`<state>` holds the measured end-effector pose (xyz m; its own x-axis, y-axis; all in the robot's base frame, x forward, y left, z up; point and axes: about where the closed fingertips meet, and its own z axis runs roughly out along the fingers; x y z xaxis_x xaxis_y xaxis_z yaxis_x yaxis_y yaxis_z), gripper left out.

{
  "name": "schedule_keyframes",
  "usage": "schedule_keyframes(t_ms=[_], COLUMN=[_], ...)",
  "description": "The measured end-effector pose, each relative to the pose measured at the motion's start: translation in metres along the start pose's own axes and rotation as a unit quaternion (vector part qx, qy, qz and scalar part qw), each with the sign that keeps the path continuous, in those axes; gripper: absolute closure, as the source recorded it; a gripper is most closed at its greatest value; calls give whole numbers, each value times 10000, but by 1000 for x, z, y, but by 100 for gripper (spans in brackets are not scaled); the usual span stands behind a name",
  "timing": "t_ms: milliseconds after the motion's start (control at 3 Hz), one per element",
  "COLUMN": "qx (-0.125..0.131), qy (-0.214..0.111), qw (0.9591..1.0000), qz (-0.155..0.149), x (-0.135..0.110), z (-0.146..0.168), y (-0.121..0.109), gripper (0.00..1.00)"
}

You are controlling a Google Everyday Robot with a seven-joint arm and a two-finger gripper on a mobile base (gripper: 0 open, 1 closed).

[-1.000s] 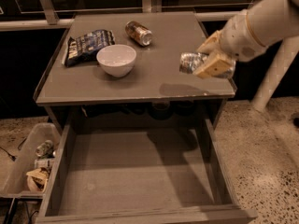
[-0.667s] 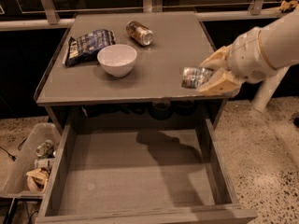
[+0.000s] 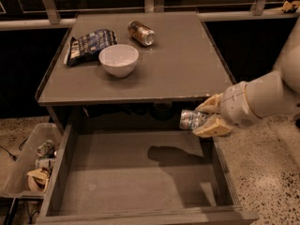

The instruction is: Place redbull can into top drawer

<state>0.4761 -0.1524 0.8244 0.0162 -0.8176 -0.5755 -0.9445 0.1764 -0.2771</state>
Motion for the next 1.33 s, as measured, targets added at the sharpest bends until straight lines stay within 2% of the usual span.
schedule_keyframes(t_ms=[333, 1000, 1333], qx=[-458, -600, -970], qy=[35, -39, -434], qw=[9982, 9972, 9932], qz=[390, 438, 477], x=[40, 42, 38], z=[47, 63, 105], y=[7, 13, 41], gripper=[100, 100, 100])
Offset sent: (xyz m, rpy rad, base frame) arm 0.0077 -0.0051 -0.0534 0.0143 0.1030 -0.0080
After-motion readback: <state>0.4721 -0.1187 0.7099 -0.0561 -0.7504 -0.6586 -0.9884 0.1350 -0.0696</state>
